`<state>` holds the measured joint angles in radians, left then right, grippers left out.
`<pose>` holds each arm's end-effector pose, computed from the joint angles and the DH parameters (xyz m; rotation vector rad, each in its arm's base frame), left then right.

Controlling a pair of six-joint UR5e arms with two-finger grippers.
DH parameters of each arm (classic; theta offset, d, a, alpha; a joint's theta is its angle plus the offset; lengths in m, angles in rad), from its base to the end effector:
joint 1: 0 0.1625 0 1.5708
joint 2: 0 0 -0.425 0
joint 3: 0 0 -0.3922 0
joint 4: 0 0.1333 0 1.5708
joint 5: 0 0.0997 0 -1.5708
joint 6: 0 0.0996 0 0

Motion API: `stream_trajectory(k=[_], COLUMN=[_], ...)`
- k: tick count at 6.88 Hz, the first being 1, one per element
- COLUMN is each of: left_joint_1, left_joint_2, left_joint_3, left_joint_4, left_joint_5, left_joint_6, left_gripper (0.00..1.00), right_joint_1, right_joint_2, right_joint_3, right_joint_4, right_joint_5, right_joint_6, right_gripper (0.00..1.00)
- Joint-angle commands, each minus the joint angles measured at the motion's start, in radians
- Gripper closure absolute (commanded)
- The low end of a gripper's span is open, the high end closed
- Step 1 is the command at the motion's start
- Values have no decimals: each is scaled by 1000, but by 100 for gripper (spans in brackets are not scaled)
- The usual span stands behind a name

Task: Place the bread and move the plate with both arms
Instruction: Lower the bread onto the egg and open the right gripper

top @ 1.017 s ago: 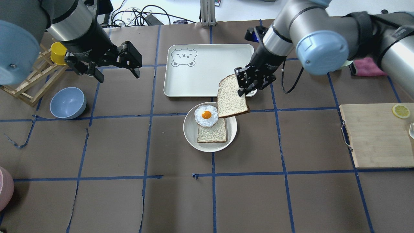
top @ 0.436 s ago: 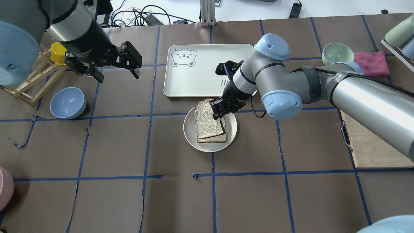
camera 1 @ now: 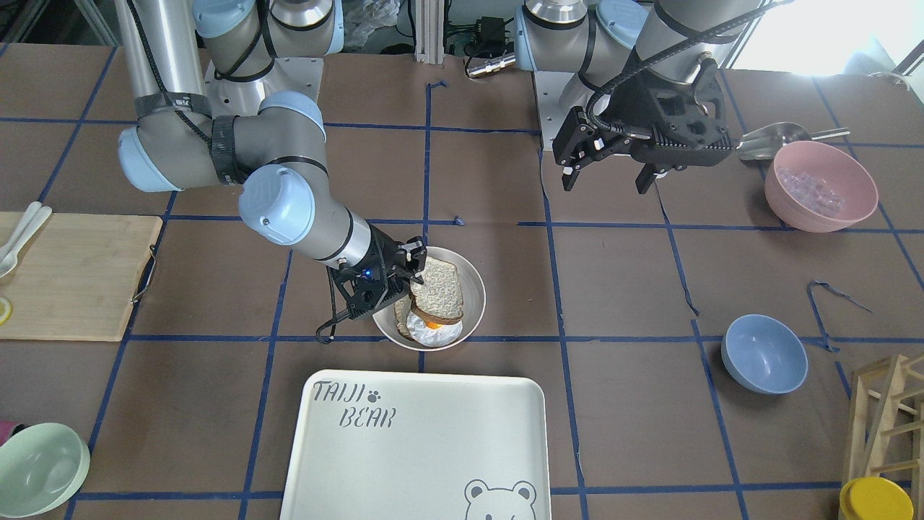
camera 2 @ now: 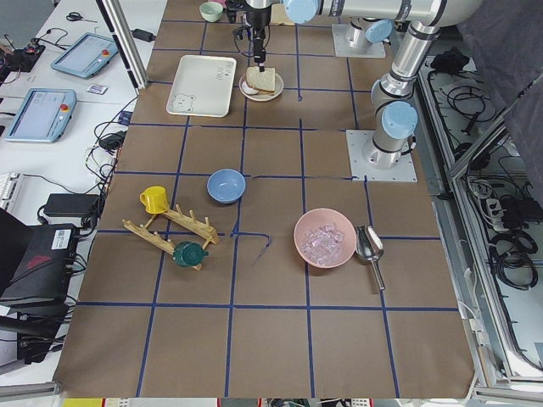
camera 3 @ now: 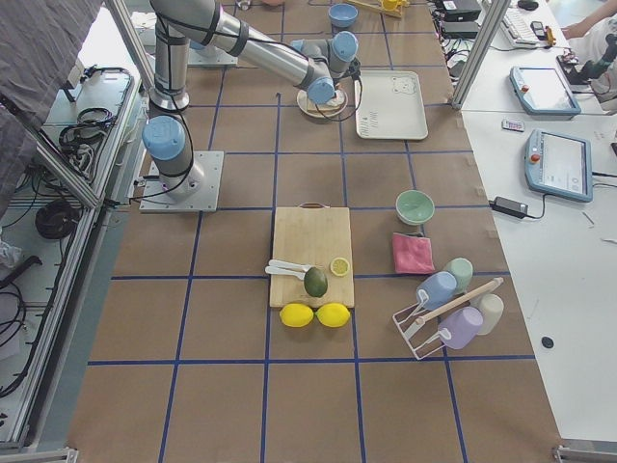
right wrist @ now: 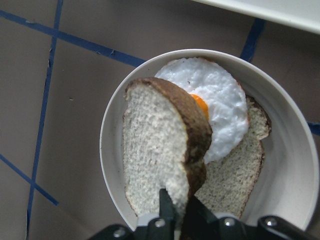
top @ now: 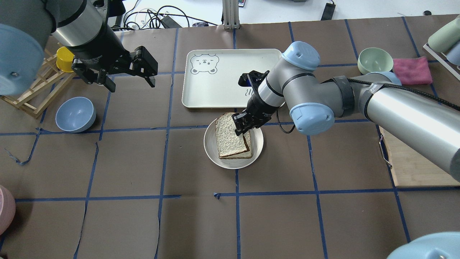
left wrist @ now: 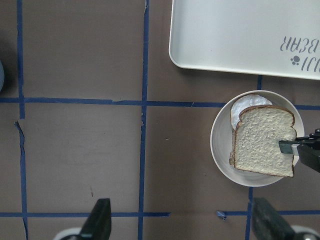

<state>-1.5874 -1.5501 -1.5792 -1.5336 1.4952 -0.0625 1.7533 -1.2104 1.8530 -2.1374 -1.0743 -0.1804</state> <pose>-0.1489 -0.4855 0.4980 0.0674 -3.0626 0.0712 0.2788 -0.5146 0.2303 -0.4520 2.6047 0.1012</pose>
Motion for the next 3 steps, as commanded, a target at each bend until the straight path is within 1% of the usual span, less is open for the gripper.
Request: stream_trajectory(k=[1, 2, 3], left_joint_1=[1, 1, 1], left_joint_2=[-2, -5, -16], left_joint_3=[-1, -2, -5], left_joint_4=[3, 4, 3], left_joint_5=[-7, -9, -13], left_joint_6=[1, -2, -3], left_gripper=[0, 0, 0], right_joint_1=[0, -1, -3], right_joint_2=[12, 3, -14], right_joint_3=[-1, -3, -36], right_joint_4=[-77, -129, -125], right_joint_5=[-12, -16, -82], right_joint_6=[15, 27, 44], right_gripper=[47, 4, 0])
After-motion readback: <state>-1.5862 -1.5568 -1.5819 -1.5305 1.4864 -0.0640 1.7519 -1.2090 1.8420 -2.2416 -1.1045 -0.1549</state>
